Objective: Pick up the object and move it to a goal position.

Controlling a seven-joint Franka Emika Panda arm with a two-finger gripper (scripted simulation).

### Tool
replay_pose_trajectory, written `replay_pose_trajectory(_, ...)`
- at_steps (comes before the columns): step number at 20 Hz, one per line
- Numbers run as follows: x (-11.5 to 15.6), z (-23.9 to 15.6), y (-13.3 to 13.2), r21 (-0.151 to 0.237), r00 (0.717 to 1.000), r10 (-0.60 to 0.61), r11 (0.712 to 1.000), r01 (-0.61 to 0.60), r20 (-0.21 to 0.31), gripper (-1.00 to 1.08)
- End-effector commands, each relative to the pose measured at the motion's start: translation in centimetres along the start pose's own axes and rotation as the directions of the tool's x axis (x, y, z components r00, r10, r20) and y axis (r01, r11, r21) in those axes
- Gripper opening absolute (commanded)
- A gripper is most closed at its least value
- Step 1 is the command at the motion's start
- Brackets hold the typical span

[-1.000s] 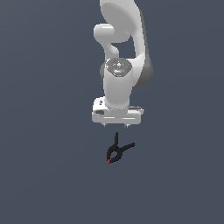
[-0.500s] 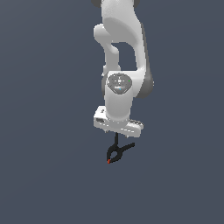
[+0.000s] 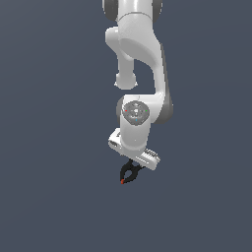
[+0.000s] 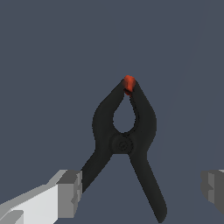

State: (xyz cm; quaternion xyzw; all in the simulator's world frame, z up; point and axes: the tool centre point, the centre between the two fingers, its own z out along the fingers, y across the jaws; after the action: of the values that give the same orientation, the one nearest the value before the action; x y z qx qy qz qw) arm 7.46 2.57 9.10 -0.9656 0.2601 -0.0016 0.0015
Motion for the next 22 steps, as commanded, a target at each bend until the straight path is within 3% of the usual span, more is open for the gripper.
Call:
replay_pose_trajectory(1,0.3,0.7,-0.3,-0.001,0.999,0.047,0.999,-0.047,0.001,1.00)
replay_pose_trajectory(9,0.7,2.1,-0.7,-0.004,0.992,0.124,0.992,-0.124,0.002,1.00)
replay_pose_trajectory(16,0.7,2.5,-0.8,-0.004,0.992,0.125,0.992,-0.125,0.002,1.00)
replay_pose_trajectory(22,0.7,5.3,-0.7,-0.004,0.992,0.128,0.992,-0.128,0.002,1.00)
